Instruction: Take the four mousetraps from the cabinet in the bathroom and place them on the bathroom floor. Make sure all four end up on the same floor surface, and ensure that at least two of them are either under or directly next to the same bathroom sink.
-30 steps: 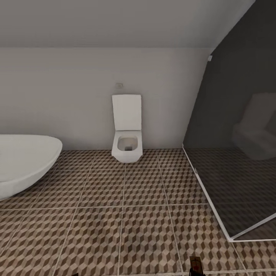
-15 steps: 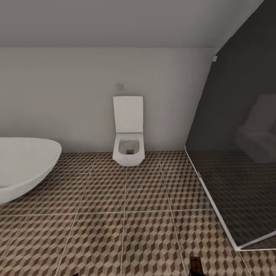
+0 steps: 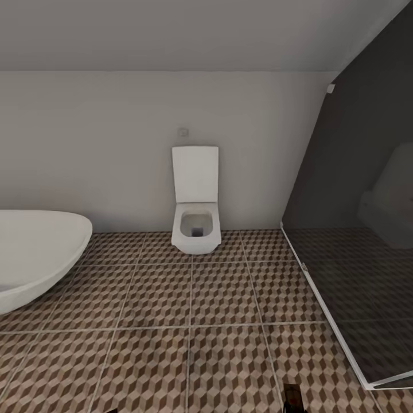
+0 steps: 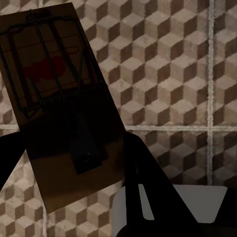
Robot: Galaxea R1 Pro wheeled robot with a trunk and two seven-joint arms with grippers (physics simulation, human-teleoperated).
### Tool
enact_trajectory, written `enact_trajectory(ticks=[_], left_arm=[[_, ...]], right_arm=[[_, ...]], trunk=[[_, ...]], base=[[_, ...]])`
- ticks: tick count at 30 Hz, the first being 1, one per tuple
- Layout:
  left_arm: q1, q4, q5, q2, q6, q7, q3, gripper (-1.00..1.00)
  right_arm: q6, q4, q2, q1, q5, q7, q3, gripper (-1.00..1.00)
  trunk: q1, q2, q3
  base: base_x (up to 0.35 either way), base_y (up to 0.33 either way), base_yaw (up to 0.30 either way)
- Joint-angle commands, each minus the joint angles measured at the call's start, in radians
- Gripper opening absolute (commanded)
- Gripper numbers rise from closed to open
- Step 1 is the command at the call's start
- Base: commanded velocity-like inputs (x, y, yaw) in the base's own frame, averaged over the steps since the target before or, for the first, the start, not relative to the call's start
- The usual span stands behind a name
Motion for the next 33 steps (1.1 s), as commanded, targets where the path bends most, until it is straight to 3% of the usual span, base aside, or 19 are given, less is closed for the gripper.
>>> enact_trajectory(ticks=[1, 13, 33], left_arm=[[0.0, 0.0, 0.009, 0.001, -0.003, 0.004, -0.008, -1.0], [0.0, 0.0, 0.009, 0.001, -0.003, 0.004, -0.008, -1.0], [0.0, 0.0, 0.009, -0.001, -0.003, 0.004, -0.008, -1.0]], right_arm=[[-0.003, 0.0, 0.0, -0.001, -0.011, -0.001, 0.009, -1.0], [-0.003, 0.0, 0.0, 0.0, -0.011, 0.0, 0.009, -1.0], [-0.003, 0.0, 0.0, 0.0, -0.011, 0.001, 0.009, -1.0]], trunk=[[0.0, 0.0, -0.001], [0.0, 0.0, -0.001], [0.0, 0.0, -0.001]], base=[[0.001, 0.0, 0.0], [0.04, 0.0, 0.0], [0.21, 0.0, 0.0]])
